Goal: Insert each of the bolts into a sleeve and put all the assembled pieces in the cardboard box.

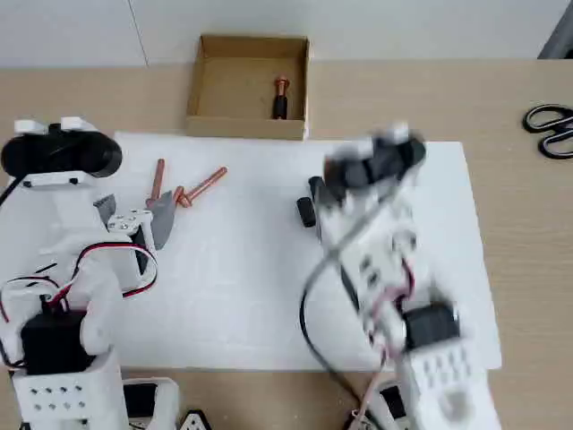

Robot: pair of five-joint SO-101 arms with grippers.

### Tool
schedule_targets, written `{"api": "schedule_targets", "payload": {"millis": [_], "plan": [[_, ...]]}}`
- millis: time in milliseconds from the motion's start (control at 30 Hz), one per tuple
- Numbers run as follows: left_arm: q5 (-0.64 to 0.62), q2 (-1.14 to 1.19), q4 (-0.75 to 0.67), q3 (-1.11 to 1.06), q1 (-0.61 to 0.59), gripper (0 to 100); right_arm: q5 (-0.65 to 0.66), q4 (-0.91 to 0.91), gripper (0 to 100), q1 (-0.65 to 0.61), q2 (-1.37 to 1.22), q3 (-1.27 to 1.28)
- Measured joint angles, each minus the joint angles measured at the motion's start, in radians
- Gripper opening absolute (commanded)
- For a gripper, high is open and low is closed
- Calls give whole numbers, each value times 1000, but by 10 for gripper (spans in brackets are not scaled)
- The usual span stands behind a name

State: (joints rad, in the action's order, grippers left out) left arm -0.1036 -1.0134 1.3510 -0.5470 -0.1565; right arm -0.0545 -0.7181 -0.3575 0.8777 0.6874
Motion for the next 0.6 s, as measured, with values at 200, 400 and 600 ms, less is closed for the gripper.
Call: {"api": "schedule_targets", "payload": {"millis": [200,400,600], "plan": [[5,0,0,-74,-9,247,0,103,4,2,-582,-462],[5,0,8,-89,-9,247,0,339,4,2,-1059,-795],[5,0,72,-89,-9,247,0,540,4,-8,-1399,-1026]]}}
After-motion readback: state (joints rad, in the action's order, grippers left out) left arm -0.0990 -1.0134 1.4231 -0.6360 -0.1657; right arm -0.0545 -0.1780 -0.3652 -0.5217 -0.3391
